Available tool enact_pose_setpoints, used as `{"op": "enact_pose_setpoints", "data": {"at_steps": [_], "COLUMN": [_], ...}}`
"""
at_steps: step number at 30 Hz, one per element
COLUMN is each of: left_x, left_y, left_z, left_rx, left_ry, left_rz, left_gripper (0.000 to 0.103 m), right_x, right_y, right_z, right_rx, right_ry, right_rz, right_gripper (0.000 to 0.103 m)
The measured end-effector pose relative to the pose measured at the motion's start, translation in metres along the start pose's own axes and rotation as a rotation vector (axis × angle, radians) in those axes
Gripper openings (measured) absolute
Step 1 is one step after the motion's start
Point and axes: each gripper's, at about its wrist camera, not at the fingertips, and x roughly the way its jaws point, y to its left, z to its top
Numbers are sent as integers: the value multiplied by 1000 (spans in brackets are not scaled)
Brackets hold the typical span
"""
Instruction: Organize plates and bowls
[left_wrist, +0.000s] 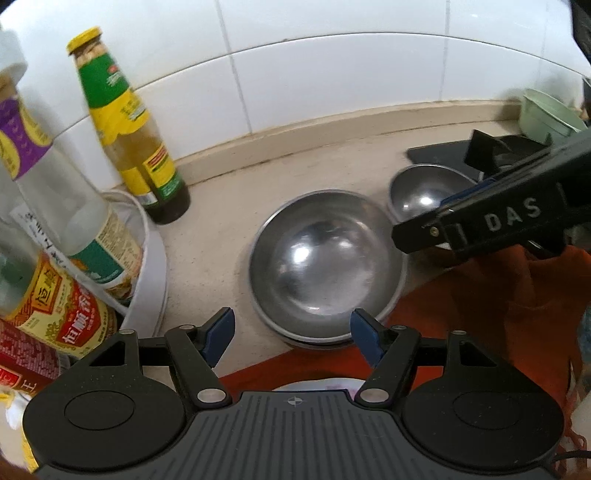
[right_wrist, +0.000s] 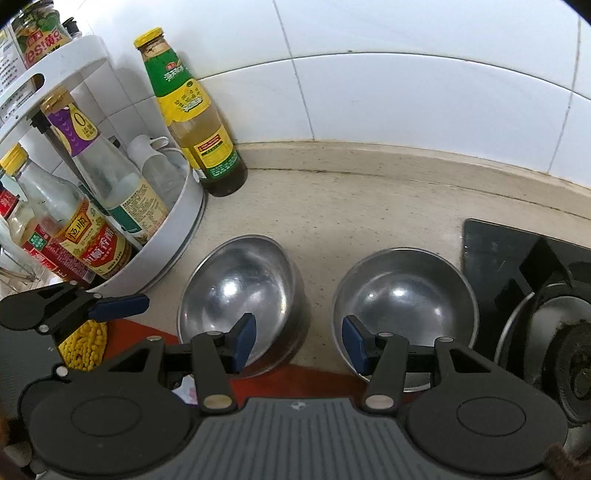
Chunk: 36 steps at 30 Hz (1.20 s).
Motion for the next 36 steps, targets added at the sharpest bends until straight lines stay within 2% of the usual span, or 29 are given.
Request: {"op": "enact_pose_setpoints", "data": {"at_steps": [10, 23, 29, 31, 34, 36], "left_x": [-6, 1, 11, 9, 1, 1], "left_y": [-20, -51, -70, -71, -72, -75], "left_z": [3, 11, 19, 23, 30, 31], "left_rx": [39, 24, 20, 18, 7, 5], "left_ry": [17, 73, 89, 76, 45, 52], "left_rz": [-41, -152, -138, -141, -148, -158], "left_gripper": [76, 76, 78, 75, 75, 75], "right_x": [-7, -6, 0, 1, 0, 0], "right_y": [-13, -32, -51, -58, -66, -69], "right_z": [-2, 8, 11, 13, 14, 15], "right_rx": [-16, -37, -55, -52, -46, -45], "right_ry": [6, 22, 57, 60, 53, 52], "right_rz": [-1, -38, -74, -83, -79, -71], "right_gripper": [48, 49, 49, 49, 49, 49]}}
